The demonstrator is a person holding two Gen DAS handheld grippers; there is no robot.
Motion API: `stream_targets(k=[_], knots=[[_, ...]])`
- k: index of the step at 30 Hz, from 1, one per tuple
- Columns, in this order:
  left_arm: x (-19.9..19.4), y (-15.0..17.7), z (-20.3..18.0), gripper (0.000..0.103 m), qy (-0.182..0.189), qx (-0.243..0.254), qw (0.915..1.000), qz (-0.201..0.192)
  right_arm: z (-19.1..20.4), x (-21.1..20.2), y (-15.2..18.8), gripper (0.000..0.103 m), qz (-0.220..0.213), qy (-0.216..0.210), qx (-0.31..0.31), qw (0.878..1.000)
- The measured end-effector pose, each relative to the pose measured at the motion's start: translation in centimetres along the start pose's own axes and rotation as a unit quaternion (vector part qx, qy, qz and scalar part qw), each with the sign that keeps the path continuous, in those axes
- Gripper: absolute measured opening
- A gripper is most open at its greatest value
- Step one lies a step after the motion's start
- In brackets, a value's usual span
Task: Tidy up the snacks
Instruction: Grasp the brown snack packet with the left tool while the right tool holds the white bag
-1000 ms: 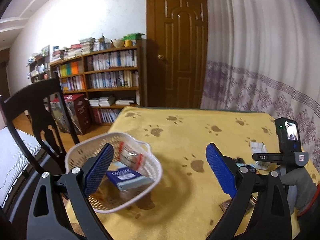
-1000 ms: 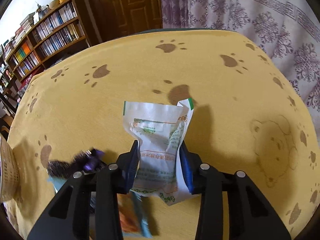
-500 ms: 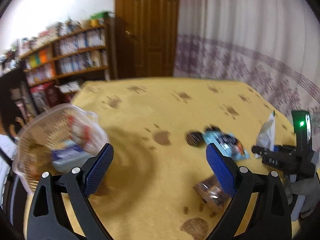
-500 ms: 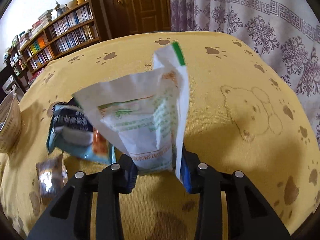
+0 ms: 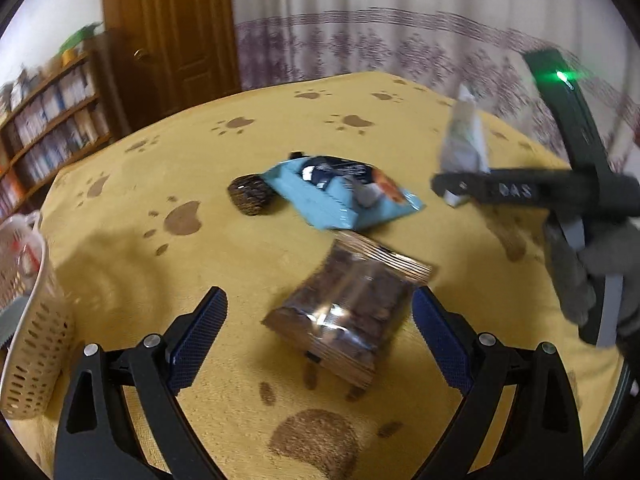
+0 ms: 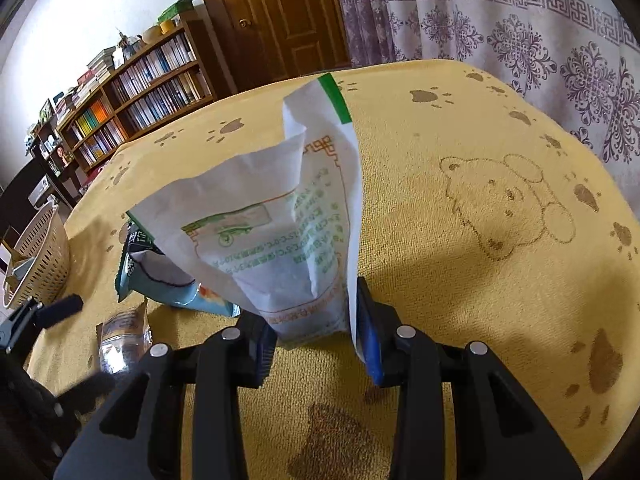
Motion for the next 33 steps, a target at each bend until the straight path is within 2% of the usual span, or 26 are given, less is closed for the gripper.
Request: stream_targets(k=[3,7,12,20,25,30,32,33], knots=[[0.4,-0.1,-0.2,0.095,0.002,0.006,0.9999,0.009,-0.1,0.0,0.0,0.036,0.000,-0.005,0.004,1.000],[1.8,-0.4,1.0,0.095,-0.014,-0.020,0.9987,0.045,-0.1,0.0,0.0,0.036,0.000,-0.005,0.004,1.000],[2.8,-0.5,1.8,0.094,-0.022,-0.040,0.9969,0.064,-0.2,0.0,0.0,0.036,0.000,-0.006,0.005,1.000],[2.4,-0.4,1.0,0.072,-0.001,-0.025,0.9980,0.058,-0.2,0.0,0.0,0.036,-0.001,-0.007,0.006,1.000],[1.9,0.0,0.4,0.072,0.006,-0.044,0.9972,0.060,-0.2,0.0,0.0,0.036,-0.001,-0.008,0.007,1.000],[1.8,0.1,-0.3,0.074,0.007,-0.042,0.9971,0.064,-0.3,-0.1,0.0,0.036,-0.002,-0.012,0.010,1.000],[2.2,-0.1,-0.4,0.083,-0.002,-0.034,0.9972,0.067,-0.3,-0.1,0.0,0.036,-0.002,-0.014,0.011,1.000],[2.4,-0.2,-0.3,0.085,-0.007,-0.031,0.9971,0.069,-0.3,-0.1,0.1,0.036,-0.002,-0.014,0.011,1.000]])
Point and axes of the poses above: each gripper's, at about its wrist camera, not at the fingertips, and x roughly the way its jaws point, z to its left, y to its underside, the point moved 3 cm from there along x, roughly the way its jaws point, and after that the axes turned 8 degrees about y, right-handed, at the moved point
